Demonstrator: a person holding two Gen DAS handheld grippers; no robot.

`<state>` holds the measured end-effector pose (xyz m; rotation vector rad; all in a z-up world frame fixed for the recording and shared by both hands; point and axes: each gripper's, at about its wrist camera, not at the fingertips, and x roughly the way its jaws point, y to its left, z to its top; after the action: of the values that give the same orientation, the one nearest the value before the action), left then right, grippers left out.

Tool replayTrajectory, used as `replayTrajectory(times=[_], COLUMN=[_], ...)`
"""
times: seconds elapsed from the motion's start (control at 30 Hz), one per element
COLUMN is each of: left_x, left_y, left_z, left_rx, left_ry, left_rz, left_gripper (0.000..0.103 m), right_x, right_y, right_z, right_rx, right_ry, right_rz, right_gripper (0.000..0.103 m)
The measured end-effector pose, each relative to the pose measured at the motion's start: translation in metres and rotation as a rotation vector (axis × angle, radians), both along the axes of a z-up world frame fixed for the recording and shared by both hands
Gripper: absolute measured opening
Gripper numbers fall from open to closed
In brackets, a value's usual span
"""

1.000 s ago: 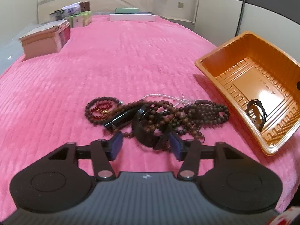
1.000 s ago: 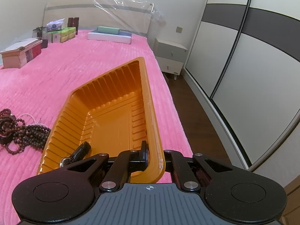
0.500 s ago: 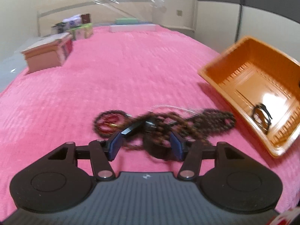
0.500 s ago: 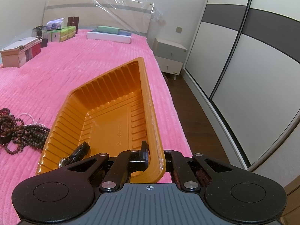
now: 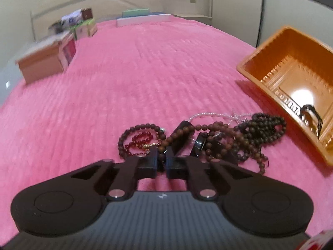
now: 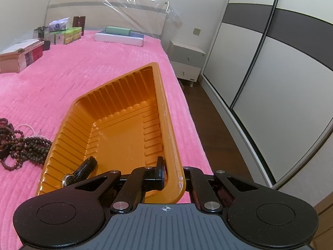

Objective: Organize jewelry
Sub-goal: 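Return the left tool to the pile and grasp a dark bead strand, then lift the bead strand with the left tool and drop it into the tray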

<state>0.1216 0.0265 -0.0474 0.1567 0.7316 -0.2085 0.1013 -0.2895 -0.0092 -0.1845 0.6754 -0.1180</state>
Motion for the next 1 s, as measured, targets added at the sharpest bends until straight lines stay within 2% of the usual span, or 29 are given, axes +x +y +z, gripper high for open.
replayTrajectory(times=[0.07, 0.27, 0.57, 0.8, 1.0], left_x=[-0.003, -0.006, -0.004, -0.01, -0.013], left_y=[-0.002, 0.004, 0.004, 0.003, 0.001], left_z=[0.009, 0.047, 0.111, 0.154, 0.184], left_rx=[0.019, -0.004, 0.012, -0.003, -0.019], left_ry=[-0.013, -0.048, -0.166, -0.269, -0.316], left_rz=[-0.02, -0.075, -0.145, -0.16, -0.185], left_gripper=[0.006, 0.006, 0.006, 0.006, 0.006], right_x=[0.001, 0.001, -0.002, -0.002, -0.002], right_y=[0.0, 0.0, 0.001, 0.002, 0.003], right_z=[0.0, 0.0, 0.002, 0.003, 0.004], right_rx=[0.0, 0.001, -0.001, -0.002, -0.003], right_ry=[0.0, -0.005, -0.012, -0.013, -0.015], right_rz=[-0.002, 0.003, 0.006, 0.007, 0.006], right_gripper=[0.005, 0.005, 0.005, 0.005, 0.005])
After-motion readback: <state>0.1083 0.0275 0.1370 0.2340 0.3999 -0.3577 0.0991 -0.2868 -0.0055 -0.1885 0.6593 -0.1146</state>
